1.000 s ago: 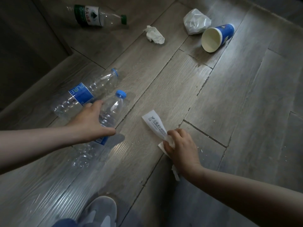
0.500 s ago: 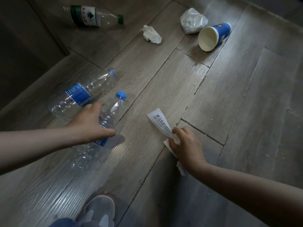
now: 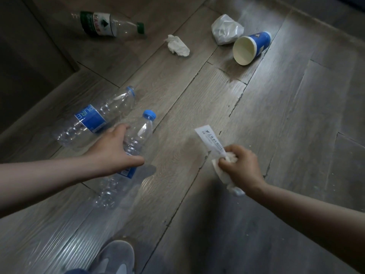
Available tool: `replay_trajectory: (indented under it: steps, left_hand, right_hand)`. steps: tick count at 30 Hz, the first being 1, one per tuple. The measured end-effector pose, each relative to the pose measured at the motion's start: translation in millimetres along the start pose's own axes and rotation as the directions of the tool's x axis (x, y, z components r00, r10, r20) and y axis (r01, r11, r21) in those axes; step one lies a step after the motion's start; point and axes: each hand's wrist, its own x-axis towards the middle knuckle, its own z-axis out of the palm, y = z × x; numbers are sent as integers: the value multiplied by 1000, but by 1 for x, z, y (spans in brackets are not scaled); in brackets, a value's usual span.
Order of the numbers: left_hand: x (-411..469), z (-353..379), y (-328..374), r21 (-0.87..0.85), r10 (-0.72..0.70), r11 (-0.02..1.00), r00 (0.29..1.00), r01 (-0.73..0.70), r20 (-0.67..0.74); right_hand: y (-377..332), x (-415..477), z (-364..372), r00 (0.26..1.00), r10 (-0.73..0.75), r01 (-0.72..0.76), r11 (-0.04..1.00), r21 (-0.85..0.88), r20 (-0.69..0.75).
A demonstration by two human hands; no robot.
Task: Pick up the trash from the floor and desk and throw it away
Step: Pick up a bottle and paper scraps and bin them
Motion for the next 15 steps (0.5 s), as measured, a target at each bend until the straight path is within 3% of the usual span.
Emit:
replay_trajectory:
  steps: [7,12,15]
  left_hand:
    - [25,12,67,-120,4,993,998,4,68]
    - [22,-5,139,-167,-59,983,996,69,65]
    - [0,-30,186,-162,-42,985,990,64,136]
  right_hand:
    - [-19,-2,-44,995,5,1,998,69,-97]
    - [-25,-23,-82,960,208,-165,960,224,-187]
    - [-42,-41,-119,895,388,-296,886,356,-221]
